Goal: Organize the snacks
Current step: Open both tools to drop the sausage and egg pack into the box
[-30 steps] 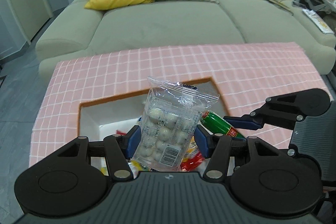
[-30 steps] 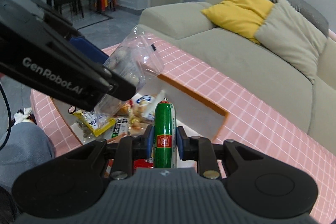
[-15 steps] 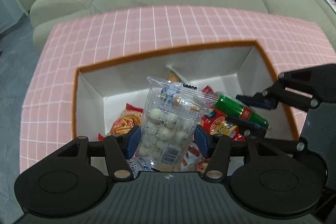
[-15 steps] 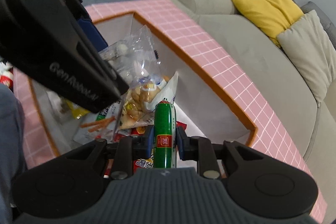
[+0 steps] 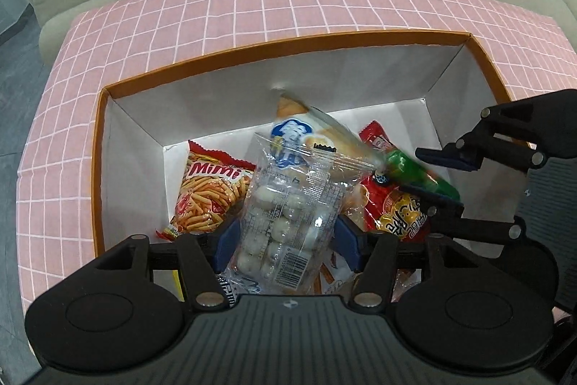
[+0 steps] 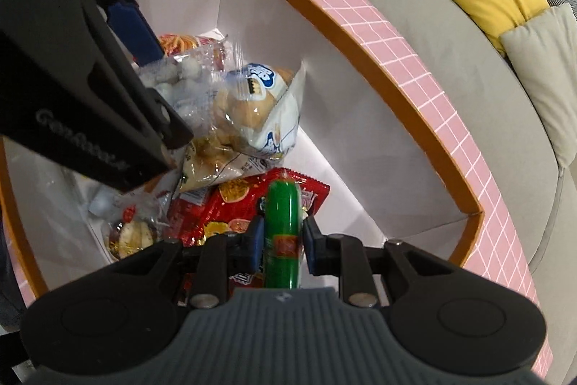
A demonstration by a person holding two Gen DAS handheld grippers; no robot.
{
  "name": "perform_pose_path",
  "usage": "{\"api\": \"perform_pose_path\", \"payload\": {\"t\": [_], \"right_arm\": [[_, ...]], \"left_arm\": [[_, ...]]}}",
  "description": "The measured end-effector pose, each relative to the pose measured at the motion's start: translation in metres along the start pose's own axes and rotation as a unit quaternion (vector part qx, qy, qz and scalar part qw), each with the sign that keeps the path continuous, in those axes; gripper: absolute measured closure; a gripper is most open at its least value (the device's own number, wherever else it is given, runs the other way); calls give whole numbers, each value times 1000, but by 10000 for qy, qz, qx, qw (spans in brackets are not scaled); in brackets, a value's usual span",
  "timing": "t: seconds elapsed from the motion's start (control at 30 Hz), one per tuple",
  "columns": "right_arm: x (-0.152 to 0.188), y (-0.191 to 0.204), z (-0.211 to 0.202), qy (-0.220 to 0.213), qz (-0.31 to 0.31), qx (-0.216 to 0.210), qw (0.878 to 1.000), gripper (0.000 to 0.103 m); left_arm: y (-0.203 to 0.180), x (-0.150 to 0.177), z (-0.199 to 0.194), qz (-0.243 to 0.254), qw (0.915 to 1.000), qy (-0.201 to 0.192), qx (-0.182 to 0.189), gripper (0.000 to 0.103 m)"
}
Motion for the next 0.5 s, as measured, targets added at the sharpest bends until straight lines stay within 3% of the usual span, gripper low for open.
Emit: {"api": "perform_pose_path", "payload": {"t": [0.07, 0.13, 0.2, 0.33, 0.5], "right_arm": [[-1, -2, -5, -69, 35, -14, 10000, 74], [-3, -4, -12, -175, 72, -40, 9998, 55], [-5, -5, -20, -257, 108, -53, 9996, 54], [-8, -12, -48, -586, 333, -17, 9977, 39], [-5, -20, -100, -1267, 957, 106, 9873, 28]], "left_arm": [[0, 1, -3, 32, 10000, -34, -1, 31], [2, 0, -7, -11, 9999, -100, 37, 28], [3, 0, -15, -64, 9998, -210, 28, 26], [9, -2, -49, -225, 9972, -709, -45, 23], [16, 2, -103, -589, 9863, -1530, -184, 22]]}}
Point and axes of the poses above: each gripper's, at about its wrist camera, not at the fingertips, and z roughly the way its jaws point, y to its left, x to its underside, the point moved 7 cm from there along z, roughly the way its jaws point, and after that the axes turned 8 degrees about -x, right-handed, at the moved point
